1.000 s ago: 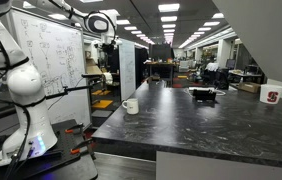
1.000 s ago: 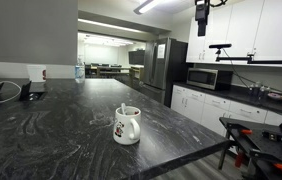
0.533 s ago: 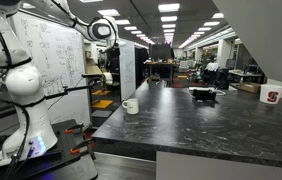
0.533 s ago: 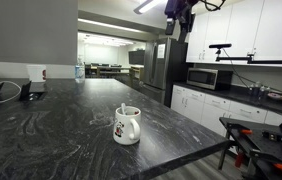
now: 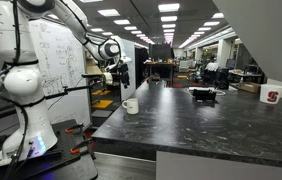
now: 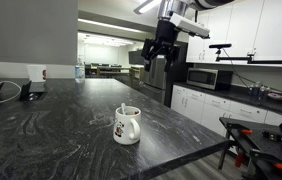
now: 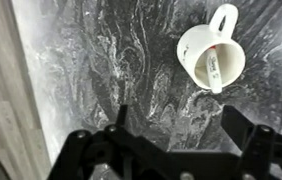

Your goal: Remove the marker from the mug and place it on the countertop

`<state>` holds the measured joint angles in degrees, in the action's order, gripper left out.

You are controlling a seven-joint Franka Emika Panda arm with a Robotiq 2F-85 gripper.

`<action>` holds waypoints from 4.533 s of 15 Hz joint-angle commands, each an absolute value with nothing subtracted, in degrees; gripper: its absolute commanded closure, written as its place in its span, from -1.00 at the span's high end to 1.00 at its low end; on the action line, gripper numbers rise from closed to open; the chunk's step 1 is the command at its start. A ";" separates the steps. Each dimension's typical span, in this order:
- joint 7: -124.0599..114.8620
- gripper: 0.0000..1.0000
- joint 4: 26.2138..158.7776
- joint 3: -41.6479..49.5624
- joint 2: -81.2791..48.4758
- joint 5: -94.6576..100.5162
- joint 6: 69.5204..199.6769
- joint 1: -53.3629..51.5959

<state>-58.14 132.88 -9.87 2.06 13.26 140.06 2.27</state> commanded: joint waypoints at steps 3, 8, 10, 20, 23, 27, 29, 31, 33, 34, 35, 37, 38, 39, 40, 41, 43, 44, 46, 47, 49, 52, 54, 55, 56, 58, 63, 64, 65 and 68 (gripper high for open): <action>-61.51 0.65 129.78 -6.45 -6.31 15.78 143.25 -1.74; -61.67 0.11 125.95 -3.08 -12.84 16.83 144.61 -5.82; -61.71 0.11 123.98 -1.70 -15.44 17.03 145.54 -7.44; -59.72 0.16 113.38 2.97 -26.10 15.56 146.29 -13.72; -59.47 0.14 111.31 3.62 -28.10 15.17 145.84 -14.71; -59.25 0.07 110.39 4.74 -29.62 15.15 145.43 -15.57; -58.94 -0.43 110.29 5.00 -30.10 15.12 145.51 -15.69; -58.50 -0.61 110.52 5.15 -30.16 15.19 145.77 -15.76; -58.18 -0.91 110.76 5.29 -29.98 15.22 146.03 -15.88; -58.33 -0.94 110.97 5.53 -29.61 15.60 146.38 -16.18; -58.21 -0.88 111.07 5.49 -29.26 15.53 146.30 -16.25; -58.49 -0.88 111.20 5.46 -27.92 15.17 145.95 -16.34; -57.85 -0.88 111.30 4.75 -26.78 13.85 145.47 -15.64; -57.27 -0.88 111.35 4.24 -25.80 12.84 145.11 -15.08; -56.48 -0.88 111.35 3.79 -24.54 11.63 144.31 -14.38; -54.69 -0.88 111.30 3.02 -23.16 9.87 143.16 -13.40; -48.24 -0.88 111.32 0.73 -20.20 3.53 140.34 -10.53; -43.72 -0.88 111.23 -0.31 -18.70 0.03 138.07 -9.03; -38.24 -0.88 110.37 0.29 -16.87 -1.97 132.80 -7.81; -35.70 -0.88 109.82 0.75 -16.01 -2.13 129.27 -7.19; -32.17 -0.88 109.00 1.87 -15.38 -0.79 124.16 -5.77; -25.94 -0.88 108.66 2.59 -16.17 -0.11 120.14 -3.43; -23.82 -0.88 109.38 2.68 -17.20 -1.18 120.30 -2.24; -23.11 -0.88 109.86 2.63 -17.66 -2.01 121.15 -1.70; -22.52 -0.88 110.72 2.51 -18.17 -2.96 123.07 -1.30; -22.88 -0.88 110.81 2.74 -19.66 -4.05 123.13 -1.03; -23.02 -0.88 111.30 3.40 -21.73 -4.02 121.91 -0.46; -22.90 -0.88 111.65 3.48 -21.79 -3.99 121.89 -0.28; -22.63 -0.88 111.72 3.52 -22.00 -3.99 121.70 -0.10; -22.86 -0.88 112.02 3.72 -22.41 -3.99 121.70 0.10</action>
